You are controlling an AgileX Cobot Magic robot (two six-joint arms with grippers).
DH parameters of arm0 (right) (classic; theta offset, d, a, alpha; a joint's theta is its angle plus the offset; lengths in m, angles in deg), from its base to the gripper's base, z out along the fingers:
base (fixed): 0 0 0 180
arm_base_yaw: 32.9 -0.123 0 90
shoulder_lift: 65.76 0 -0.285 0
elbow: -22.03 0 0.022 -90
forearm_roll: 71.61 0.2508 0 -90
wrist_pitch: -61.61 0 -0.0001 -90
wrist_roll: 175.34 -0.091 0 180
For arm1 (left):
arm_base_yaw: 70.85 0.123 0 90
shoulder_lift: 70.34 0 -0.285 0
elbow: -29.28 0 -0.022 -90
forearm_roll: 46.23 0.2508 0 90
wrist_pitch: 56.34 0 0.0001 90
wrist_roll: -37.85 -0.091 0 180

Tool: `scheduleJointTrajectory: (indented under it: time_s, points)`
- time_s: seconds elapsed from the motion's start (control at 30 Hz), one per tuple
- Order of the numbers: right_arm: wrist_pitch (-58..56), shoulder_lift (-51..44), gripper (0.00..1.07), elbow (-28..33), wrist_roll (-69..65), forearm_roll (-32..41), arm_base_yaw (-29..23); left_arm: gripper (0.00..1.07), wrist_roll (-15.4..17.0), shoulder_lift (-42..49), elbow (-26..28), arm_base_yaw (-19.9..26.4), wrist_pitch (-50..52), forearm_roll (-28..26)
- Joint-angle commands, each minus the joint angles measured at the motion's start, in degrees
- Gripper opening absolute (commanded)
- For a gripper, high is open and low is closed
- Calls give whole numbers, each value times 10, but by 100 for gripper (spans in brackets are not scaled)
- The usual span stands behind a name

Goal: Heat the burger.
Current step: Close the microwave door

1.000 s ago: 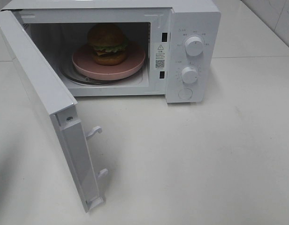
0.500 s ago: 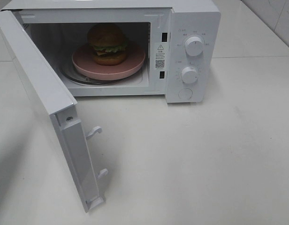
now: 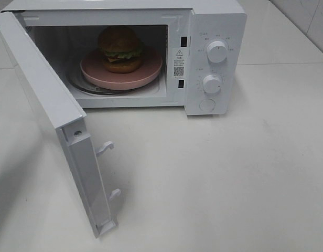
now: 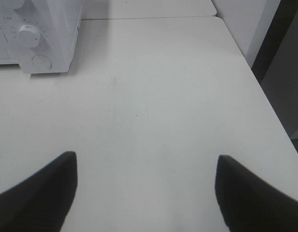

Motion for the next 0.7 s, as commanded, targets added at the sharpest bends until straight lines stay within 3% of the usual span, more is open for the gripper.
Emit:
scheduleJointTrajectory:
  time_s: [0.03,0.23,0.43,0.5,0.7]
  points:
    - [5,-15,76,1,3,-1,5,0,21,-26,-1,1,26,13]
    - [5,-15,76,1,3,-1,5,0,40,-101,-1,1,94,50]
    - [5,-15,76,1,3,-1,5,0,44,-119,3,-19,105,53]
    - [5,-15,76,1,3,-1,5,0,44,-131,17,-65,92,50]
    - [5,-15,76,1,3,-1,5,0,44,-158,29,-107,92,33]
